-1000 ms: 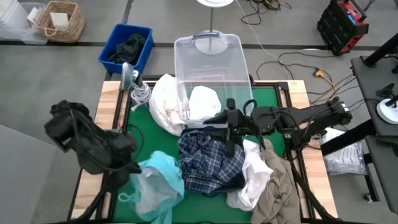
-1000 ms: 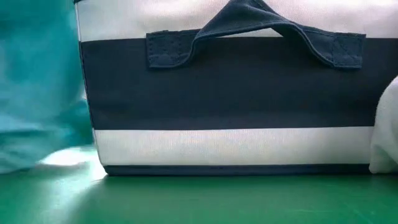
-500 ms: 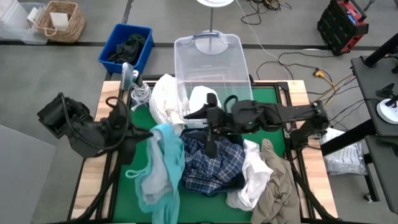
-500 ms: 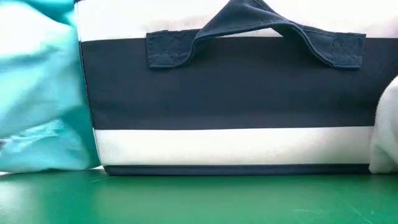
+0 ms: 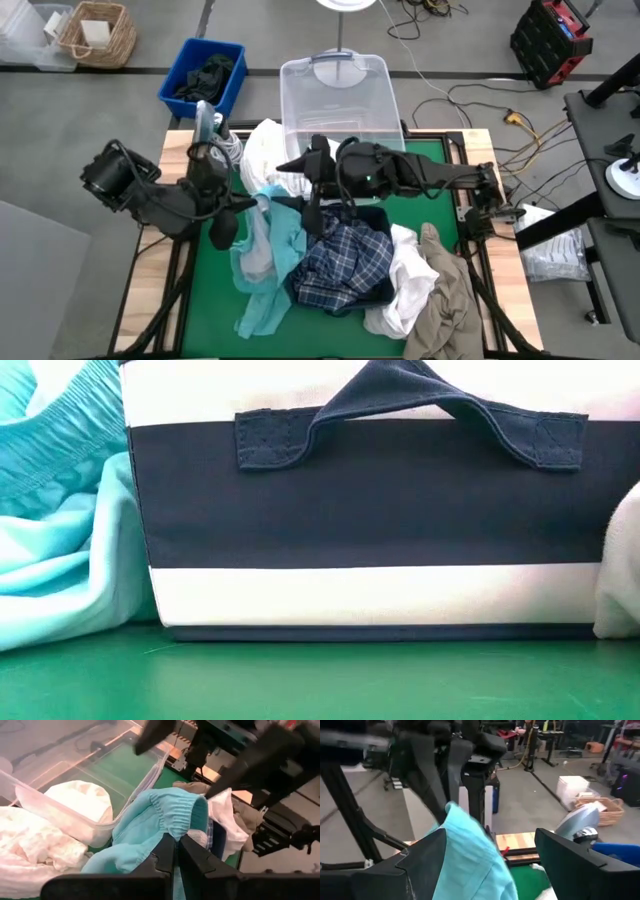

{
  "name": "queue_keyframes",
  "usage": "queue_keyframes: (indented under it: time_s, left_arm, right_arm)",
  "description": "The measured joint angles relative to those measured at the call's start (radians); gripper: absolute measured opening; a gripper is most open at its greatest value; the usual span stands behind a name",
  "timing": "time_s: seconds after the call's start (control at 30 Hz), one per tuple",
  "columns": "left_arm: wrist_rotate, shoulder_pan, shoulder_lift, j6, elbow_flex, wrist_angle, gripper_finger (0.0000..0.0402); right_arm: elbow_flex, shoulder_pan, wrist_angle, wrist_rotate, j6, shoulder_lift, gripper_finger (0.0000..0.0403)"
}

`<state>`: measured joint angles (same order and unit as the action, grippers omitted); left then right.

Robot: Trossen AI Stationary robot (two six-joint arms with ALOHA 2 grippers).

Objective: Sort clothes
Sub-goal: Put the blue shorts into the blue laundry organizer

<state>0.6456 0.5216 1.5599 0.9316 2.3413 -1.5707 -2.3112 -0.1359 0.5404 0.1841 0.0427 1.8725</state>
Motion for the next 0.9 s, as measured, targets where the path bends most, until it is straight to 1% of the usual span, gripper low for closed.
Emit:
queue_keyframes:
  time_s: [0.23, 0.37, 0.47, 0.6, 0.7, 0.77, 0.8, 0.9]
  left_arm:
    - [0.001, -0.054, 0.049, -0.102, 0.0, 0.01, 0.0]
    - [0.0, -0.062, 0.078, -0.171, -0.001, 0.017, 0.0]
    - [0.0, -0.061, 0.081, -0.179, -0.001, 0.016, 0.0]
    - [-0.008, -0.055, 0.067, -0.19, -0.001, 0.01, 0.0]
    - [-0.013, -0.054, 0.053, -0.186, -0.001, 0.002, 0.0001]
    - [-0.048, -0.055, 0.046, -0.191, -0.001, 0.002, 0.0009]
    - [-0.064, -0.055, 0.042, -0.191, -0.001, 0.002, 0.0016]
    - [-0.095, -0.054, 0.031, -0.193, -0.001, -0.001, 0.0046]
  right_arm:
    - [-0.005, 0.014, 0.005, -0.091, 0.037, 0.027, 0.0273]
    - [-0.003, 0.016, 0.032, -0.107, 0.052, 0.042, 0.0244]
    - [-0.003, 0.017, 0.074, -0.108, 0.053, 0.042, 0.0205]
    - [-0.003, 0.017, 0.106, -0.11, 0.046, 0.035, 0.014]
    - [-0.003, 0.017, 0.111, -0.11, 0.015, 0.029, 0.0079]
    - [-0.003, 0.017, 0.113, -0.11, -0.007, 0.027, 0.0032]
    - [-0.003, 0.017, 0.114, -0.11, -0.016, 0.027, 0.0023]
    - [-0.001, 0.016, 0.121, -0.108, -0.028, 0.026, 0.0013]
